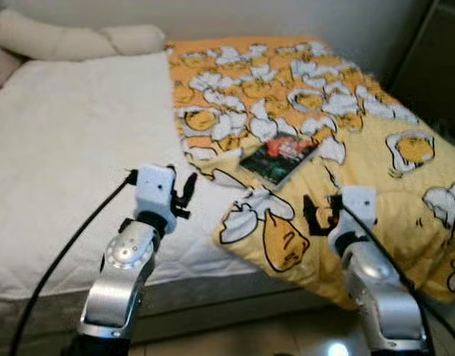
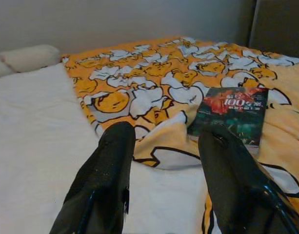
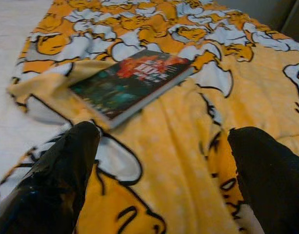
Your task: Clean up the room
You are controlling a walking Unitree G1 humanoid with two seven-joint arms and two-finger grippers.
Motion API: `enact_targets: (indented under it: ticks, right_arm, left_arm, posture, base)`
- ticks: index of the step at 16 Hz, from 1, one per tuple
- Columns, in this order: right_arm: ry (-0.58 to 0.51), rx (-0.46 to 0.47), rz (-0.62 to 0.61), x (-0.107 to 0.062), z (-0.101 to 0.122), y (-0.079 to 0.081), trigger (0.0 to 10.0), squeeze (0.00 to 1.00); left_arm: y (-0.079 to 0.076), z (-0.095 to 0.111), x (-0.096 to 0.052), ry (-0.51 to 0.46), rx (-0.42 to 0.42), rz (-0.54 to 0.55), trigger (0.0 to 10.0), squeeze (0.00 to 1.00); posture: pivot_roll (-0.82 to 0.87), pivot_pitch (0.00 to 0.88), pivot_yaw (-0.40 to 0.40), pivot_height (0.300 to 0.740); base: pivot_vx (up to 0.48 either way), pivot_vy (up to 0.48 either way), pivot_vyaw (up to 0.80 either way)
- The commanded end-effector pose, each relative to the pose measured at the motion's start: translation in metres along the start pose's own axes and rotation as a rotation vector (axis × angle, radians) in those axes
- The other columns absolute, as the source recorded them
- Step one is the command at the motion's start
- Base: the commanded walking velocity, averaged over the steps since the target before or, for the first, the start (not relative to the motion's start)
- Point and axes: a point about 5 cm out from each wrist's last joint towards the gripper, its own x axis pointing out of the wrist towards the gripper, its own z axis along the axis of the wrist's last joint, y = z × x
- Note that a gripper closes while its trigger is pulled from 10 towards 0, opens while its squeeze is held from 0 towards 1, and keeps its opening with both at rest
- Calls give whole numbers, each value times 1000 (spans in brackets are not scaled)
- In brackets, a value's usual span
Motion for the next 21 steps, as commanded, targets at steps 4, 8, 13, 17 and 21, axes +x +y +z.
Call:
enact_targets:
  ticks: [4, 8, 13, 17, 21]
  right_arm:
    - [-2, 2, 22, 3, 3, 7, 10000, 0]
    - [-9, -4, 35, 5, 5, 7, 10000, 0]
    - [6, -5, 57, 4, 4, 11, 10000, 0]
    - [-6, -26, 49, 5, 5, 8, 10000, 0]
    - [-5, -55, 76, 6, 6, 10, 10000, 0]
  left_arm:
    - [7, -1, -3, 9, 16, 19, 10000, 47]
    - [8, -4, -4, 18, 11, 30, 10000, 51]
    - [7, -4, -5, 21, 4, 27, 10000, 55]
    - [6, -5, -4, 21, 2, 26, 10000, 55]
    - [6, -5, -6, 23, 2, 29, 10000, 59]
  posture:
    - [-13, 0, -3, 740]
    - [-8, 0, -10, 740]
    - [-15, 0, -8, 740]
    - [-15, 0, -11, 740]
    - [-13, 0, -14, 740]
  base:
    - [302, 0, 0]
    - [302, 0, 0]
    - [302, 0, -320]
    - [303, 0, 0]
    - [303, 0, 0]
